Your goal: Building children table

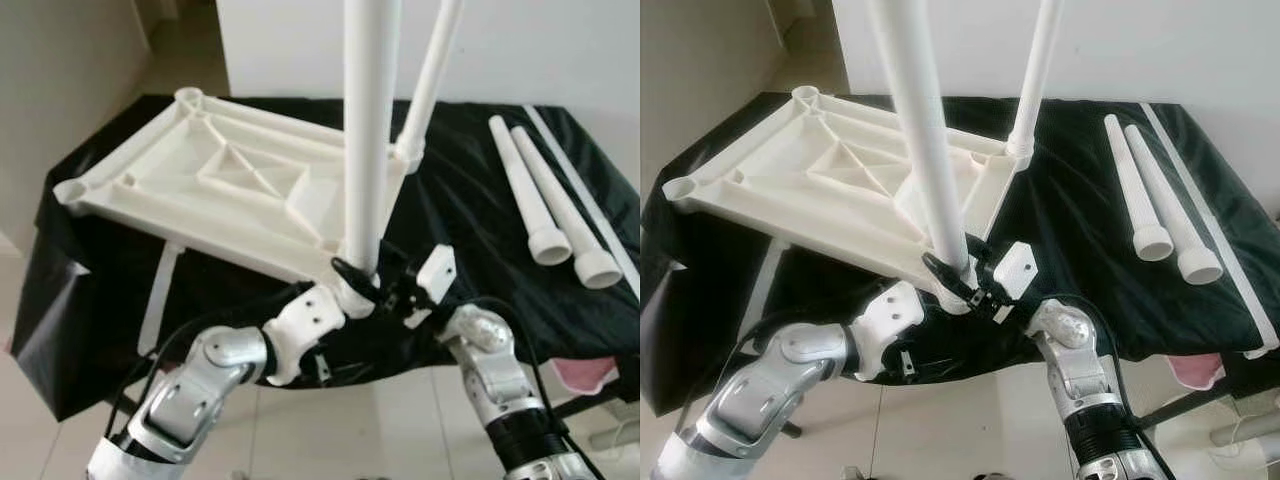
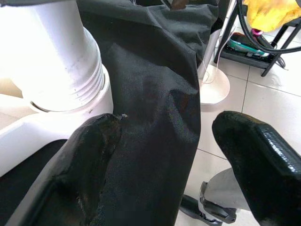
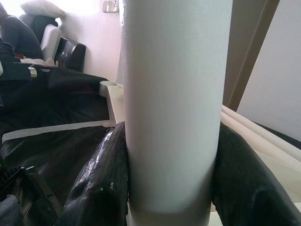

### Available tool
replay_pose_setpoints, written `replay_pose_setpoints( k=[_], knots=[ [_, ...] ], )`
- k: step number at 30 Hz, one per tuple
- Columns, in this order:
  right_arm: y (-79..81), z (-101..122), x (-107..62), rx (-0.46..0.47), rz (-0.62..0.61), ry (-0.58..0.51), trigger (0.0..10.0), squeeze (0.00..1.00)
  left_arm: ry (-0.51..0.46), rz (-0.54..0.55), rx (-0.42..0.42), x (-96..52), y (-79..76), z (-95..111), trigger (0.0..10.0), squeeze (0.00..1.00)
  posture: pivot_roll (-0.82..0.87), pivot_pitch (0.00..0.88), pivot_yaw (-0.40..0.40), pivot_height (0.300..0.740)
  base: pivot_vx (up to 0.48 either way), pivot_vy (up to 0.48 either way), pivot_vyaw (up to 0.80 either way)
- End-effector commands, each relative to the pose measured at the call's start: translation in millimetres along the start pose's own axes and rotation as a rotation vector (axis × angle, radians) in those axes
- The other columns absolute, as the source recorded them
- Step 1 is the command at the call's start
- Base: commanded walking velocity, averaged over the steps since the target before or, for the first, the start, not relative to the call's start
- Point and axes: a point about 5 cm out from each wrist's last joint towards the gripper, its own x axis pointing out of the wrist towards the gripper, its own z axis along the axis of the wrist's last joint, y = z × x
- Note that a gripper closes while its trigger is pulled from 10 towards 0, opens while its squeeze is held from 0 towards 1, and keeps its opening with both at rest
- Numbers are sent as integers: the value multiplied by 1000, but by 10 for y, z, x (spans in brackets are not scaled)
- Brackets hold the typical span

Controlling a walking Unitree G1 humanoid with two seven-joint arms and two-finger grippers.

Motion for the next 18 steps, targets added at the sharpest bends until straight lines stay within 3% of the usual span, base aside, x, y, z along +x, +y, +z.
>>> replay_pose_setpoints(
  k=[1,9,11,18],
  knots=[
    [120,-235,-134,84,33,116,10000,0,-1,5,12,-8,1,37,10000,0,16,116,-24,740,0,0,0],
    [86,-254,-138,137,-10,123,10000,0,-2,5,14,-9,7,44,10000,0,15,115,-22,740,0,0,0],
    [25,-296,-122,229,-75,157,10000,0,-2,4,16,-10,5,56,10000,0,15,112,-22,740,0,0,0],
    [-11,-326,-126,313,-122,166,10000,0,-4,2,18,-11,0,67,10000,0,17,111,-22,740,0,0,0]
  ],
)
